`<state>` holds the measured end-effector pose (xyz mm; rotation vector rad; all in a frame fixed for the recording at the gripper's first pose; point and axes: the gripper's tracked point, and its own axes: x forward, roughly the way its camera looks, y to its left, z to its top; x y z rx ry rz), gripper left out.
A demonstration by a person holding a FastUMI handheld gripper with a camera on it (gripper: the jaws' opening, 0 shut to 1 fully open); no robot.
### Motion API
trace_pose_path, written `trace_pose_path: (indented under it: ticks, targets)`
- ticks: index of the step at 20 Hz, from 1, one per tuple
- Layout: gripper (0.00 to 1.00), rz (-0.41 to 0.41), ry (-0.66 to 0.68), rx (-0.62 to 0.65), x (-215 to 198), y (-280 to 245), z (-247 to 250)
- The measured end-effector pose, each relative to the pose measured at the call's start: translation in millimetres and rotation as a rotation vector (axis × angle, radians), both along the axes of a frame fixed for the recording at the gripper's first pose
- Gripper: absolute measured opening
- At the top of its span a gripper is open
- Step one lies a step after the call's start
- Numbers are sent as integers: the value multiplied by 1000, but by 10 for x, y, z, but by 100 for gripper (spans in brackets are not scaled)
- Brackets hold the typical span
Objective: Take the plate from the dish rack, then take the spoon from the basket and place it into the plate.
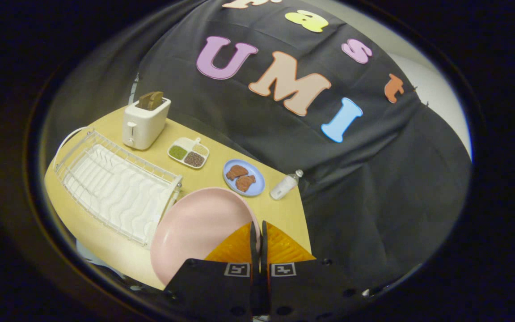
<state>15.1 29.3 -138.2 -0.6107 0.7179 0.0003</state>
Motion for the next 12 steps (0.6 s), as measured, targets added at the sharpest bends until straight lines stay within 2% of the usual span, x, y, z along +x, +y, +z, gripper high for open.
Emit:
trace_pose_path:
  ticks: [9, 12]
  targets:
    - [3, -109, 4, 147, -561, -885, -331]
    - [3, -145, -36, 219, -666, -1084, -435]
